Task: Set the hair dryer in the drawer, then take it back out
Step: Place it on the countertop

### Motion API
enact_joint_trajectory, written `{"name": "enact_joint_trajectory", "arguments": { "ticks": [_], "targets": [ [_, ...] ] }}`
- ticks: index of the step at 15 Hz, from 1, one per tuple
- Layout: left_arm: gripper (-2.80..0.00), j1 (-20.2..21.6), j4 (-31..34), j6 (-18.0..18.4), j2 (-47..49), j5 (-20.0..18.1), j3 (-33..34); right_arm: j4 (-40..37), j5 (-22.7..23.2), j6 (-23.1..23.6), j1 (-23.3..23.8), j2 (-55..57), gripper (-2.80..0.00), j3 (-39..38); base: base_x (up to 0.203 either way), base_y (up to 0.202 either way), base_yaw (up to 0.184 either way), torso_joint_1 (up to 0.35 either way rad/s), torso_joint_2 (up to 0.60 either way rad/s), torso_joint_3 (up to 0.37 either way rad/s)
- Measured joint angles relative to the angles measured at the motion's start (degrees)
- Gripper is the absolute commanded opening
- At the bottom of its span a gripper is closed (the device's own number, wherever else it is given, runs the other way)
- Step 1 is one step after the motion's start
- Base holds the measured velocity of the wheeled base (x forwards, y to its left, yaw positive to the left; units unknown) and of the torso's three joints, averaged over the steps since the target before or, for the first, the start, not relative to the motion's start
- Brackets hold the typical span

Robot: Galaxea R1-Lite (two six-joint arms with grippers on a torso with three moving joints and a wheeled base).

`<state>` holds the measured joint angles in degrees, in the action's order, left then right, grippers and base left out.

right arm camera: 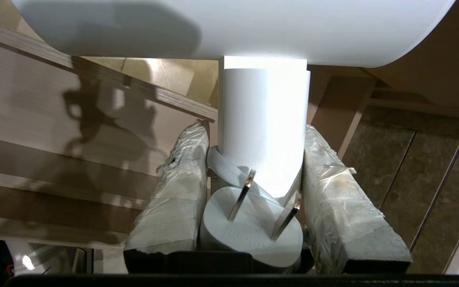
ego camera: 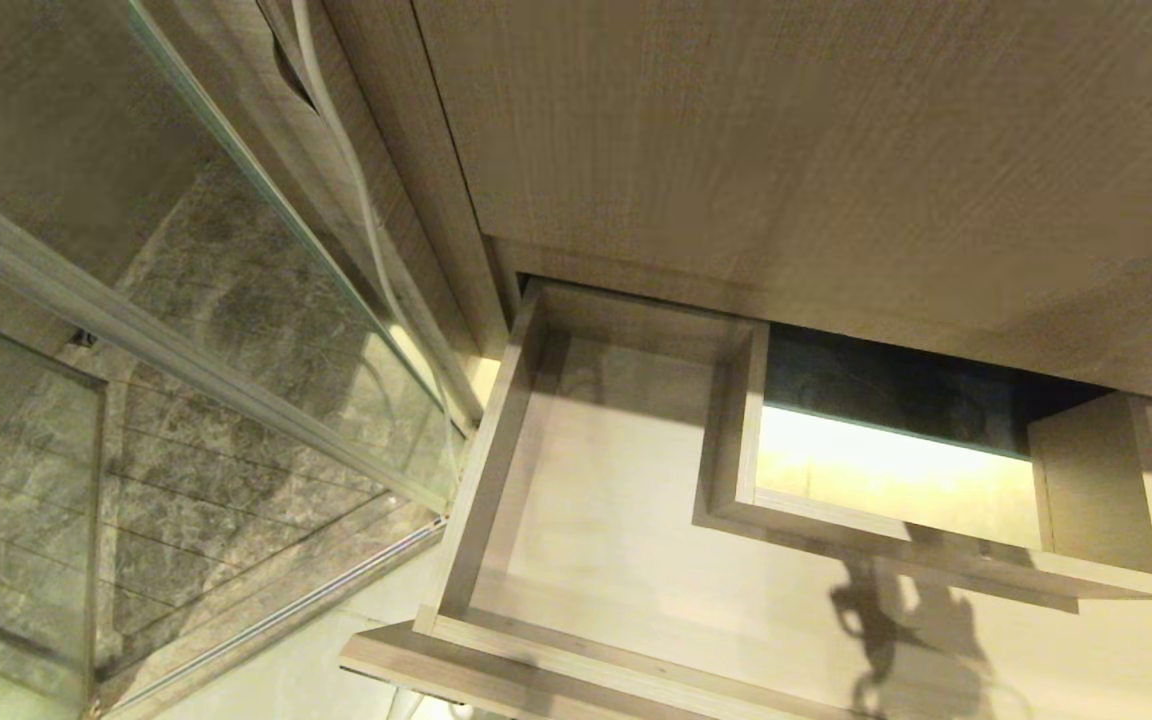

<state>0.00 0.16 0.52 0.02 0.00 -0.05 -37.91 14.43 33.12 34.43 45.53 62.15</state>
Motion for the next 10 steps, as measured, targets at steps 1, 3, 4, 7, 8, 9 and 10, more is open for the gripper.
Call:
{"name": "enact_joint_trajectory", "arguments": {
  "ticks": [1, 3, 4, 7, 8, 9, 10],
  "targets": [
    [-2.80, 0.00, 0.00, 0.00, 0.00, 0.00, 0.00, -0.79, 0.06, -0.07, 0.05, 0.02, -2.80, 0.58, 0.000, 0.000, 0.000, 0.000, 0.00, 0.000],
    [-2.80, 0.00, 0.02, 0.00, 0.00, -0.02, 0.00, -1.09, 0.33, -0.20, 0.02, 0.24, -2.80, 0.67, 0.000, 0.000, 0.000, 0.000, 0.00, 0.000],
    [-2.80, 0.00, 0.00, 0.00, 0.00, -0.01, 0.00, -1.26, 0.31, -0.32, 0.02, 0.38, -2.80, 0.38, 0.000, 0.000, 0.000, 0.000, 0.00, 0.000],
    [-2.80, 0.00, 0.01, 0.00, 0.00, 0.00, 0.00, -1.77, 0.39, -0.37, -0.04, 0.50, -2.80, -1.29, 0.000, 0.000, 0.000, 0.000, 0.00, 0.000],
    [-2.80, 0.00, 0.00, 0.00, 0.00, 0.00, 0.00, -1.41, 0.96, -0.35, -0.10, 0.49, -2.80, -2.15, 0.000, 0.000, 0.000, 0.000, 0.00, 0.000],
    [-2.80, 0.00, 0.02, 0.01, 0.00, -0.01, 0.00, -1.23, 1.88, -0.29, -0.22, 0.49, -2.80, -2.65, 0.000, 0.000, 0.000, 0.000, 0.00, 0.000],
    [-2.80, 0.00, 0.02, 0.01, 0.00, 0.00, 0.00, -1.10, 3.62, -0.12, -0.28, 0.50, -2.80, -2.81, 0.000, 0.000, 0.000, 0.000, 0.00, 0.000]
  ]
}}
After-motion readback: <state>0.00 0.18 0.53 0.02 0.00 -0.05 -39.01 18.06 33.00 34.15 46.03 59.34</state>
